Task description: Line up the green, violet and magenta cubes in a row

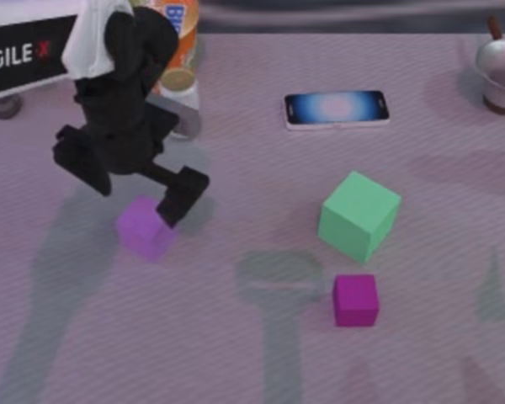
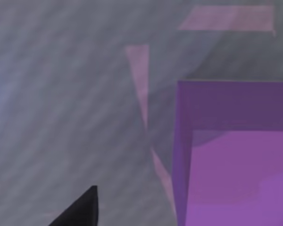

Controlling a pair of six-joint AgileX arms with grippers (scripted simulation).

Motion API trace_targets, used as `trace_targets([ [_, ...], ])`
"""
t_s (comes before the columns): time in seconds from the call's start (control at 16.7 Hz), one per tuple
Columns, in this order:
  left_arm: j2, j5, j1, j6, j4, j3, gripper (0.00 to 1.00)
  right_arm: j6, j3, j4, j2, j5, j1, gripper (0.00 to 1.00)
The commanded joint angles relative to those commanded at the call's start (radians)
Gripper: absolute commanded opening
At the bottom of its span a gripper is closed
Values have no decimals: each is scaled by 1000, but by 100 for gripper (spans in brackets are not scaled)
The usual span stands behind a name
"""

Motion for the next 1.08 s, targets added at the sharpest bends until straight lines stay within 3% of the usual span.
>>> trace_targets([
  [0.3,66,1,1,2,182,-114,100,0,0,0,0,0,0,100],
  [0.6,78,1,1,3,211,-133,100,0,0,0,0,0,0,100],
  [1.08,78,1,1,3,211,-133,40,0,0,0,0,0,0,100],
])
